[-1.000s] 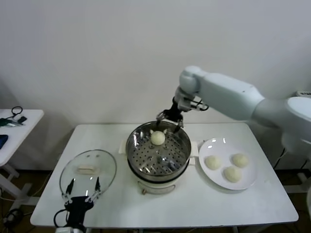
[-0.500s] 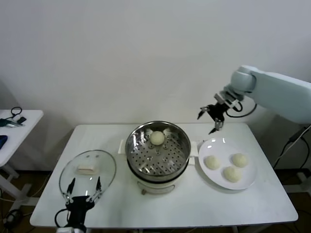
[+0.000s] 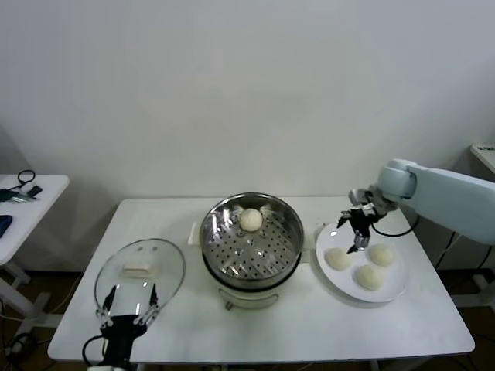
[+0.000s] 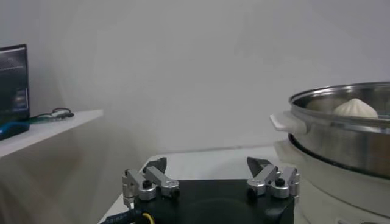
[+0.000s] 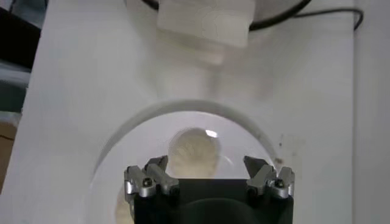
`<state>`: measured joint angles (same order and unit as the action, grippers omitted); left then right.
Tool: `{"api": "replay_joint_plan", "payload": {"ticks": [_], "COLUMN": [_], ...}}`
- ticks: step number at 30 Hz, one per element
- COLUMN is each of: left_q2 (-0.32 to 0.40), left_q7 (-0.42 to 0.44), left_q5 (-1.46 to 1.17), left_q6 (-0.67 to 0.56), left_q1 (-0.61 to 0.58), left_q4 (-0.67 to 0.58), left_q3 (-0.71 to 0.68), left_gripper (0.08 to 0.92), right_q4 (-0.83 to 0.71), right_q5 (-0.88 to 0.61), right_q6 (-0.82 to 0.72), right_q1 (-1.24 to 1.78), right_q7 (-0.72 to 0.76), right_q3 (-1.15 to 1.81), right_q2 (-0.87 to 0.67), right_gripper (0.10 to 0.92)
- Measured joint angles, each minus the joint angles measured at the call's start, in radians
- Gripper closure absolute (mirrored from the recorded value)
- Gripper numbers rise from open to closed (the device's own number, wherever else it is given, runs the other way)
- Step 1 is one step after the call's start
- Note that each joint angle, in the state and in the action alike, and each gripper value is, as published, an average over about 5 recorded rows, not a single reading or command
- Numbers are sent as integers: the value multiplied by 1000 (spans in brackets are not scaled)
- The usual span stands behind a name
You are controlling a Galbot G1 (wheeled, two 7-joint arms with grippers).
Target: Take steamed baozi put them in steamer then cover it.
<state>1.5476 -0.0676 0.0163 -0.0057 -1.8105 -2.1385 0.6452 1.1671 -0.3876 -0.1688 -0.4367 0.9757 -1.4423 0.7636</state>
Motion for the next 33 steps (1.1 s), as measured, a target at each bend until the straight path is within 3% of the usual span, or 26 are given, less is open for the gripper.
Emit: {"api": "replay_joint_plan", "payload": {"ticks": [15, 23, 33], "left_q2": [-1, -1, 2], "left_q7": [-3, -6, -6], "left_q5": [-1, -1, 0], "left_q6": [-2, -3, 1], "left_q1": [7, 6, 3], "left_q4": [7, 1, -13], "left_q3": [-2, 0, -3], "left_gripper": [177, 177, 177], "right_q4": [-80, -82, -55], "right_q5": [87, 99, 72], "right_q6": [-59, -68, -62], "right_q1": [182, 212, 153], "right_q7": [-51, -58, -29], "right_q3": [137, 173, 147], "right_q2": [41, 45, 37], "right_gripper": [203, 332, 409]}}
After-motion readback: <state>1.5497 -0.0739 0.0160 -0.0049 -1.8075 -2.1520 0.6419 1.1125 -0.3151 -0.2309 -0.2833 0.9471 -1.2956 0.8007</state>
